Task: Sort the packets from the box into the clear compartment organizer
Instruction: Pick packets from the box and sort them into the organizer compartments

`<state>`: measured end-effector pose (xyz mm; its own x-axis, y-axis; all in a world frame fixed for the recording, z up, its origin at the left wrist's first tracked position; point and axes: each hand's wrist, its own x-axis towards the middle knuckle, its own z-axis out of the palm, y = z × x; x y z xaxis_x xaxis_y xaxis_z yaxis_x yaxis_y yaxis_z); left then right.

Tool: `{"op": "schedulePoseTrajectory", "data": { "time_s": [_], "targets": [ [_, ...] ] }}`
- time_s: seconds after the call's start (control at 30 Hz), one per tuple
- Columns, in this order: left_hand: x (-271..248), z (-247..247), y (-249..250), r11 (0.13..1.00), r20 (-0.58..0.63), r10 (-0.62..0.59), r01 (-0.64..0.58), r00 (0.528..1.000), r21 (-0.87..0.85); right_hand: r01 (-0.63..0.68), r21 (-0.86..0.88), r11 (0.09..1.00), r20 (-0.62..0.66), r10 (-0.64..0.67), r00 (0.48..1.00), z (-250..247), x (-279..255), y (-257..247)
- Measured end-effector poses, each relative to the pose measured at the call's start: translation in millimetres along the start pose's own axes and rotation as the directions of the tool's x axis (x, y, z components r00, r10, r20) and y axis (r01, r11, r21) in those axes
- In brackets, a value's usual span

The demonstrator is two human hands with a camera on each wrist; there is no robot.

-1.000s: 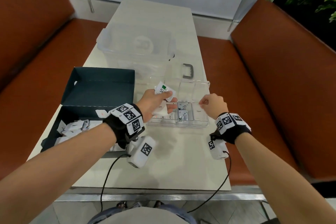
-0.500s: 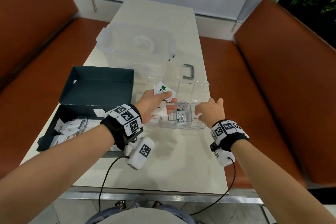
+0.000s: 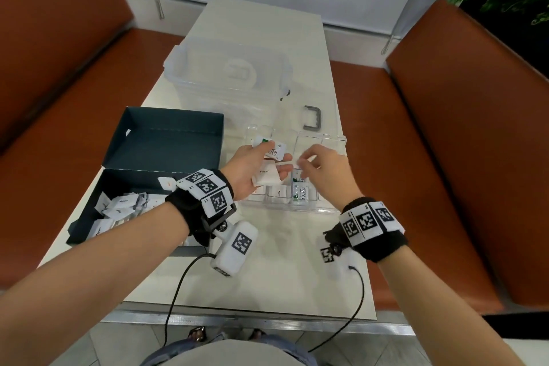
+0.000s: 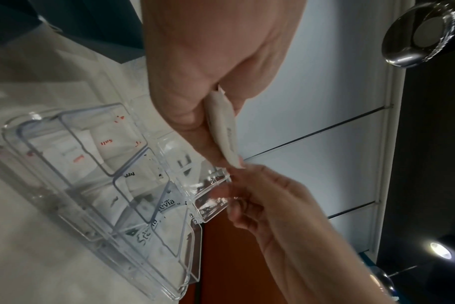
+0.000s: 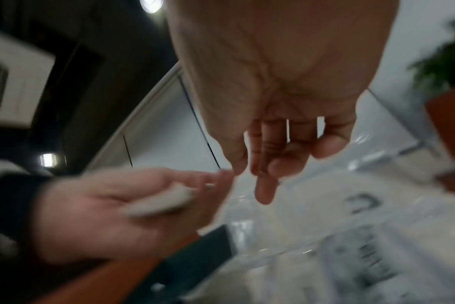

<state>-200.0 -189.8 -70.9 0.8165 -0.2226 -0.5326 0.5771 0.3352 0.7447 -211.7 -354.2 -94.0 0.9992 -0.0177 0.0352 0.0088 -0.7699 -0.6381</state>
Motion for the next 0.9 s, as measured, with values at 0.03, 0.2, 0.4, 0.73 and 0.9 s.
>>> {"op": "schedulePoseTrajectory", "data": {
  "time_s": [0.03,0.2,0.4,0.73,0.9],
  "targets": [
    [0.5,-0.8,-0.3,1.0,-0.015,0.017,-0.017,1.0,0.019,-0.031,0.228,0.973,0.016,0.028,0.999,5.9,-7.1,-12.1],
    [0.0,-7.7,1.1,0.993,0.009,0.104,-0.105,0.995,0.063,-0.249,0.657,0.712,0.118,0.229,0.966,24.5,-20.6,-39.5],
    [-1.7,-5.7,0.3,0.989,0.057,0.139,-0.141,0.989,0.035,-0.331,0.726,0.603,0.274,0.189,0.943,23.9,-19.8,-40.3],
    [7.8,-13.3,5.5,0.979,0.067,0.172,-0.178,0.983,0.102,-0.422,0.521,0.741,0.381,0.24,0.893,-23.1,-10.1,-5.8],
    [7.4,-15.4,2.0,0.981,0.073,0.157,-0.163,0.985,0.101,-0.374,0.361,0.854,0.062,0.379,0.923,-38.9,9.0,24.7]
  ]
}}
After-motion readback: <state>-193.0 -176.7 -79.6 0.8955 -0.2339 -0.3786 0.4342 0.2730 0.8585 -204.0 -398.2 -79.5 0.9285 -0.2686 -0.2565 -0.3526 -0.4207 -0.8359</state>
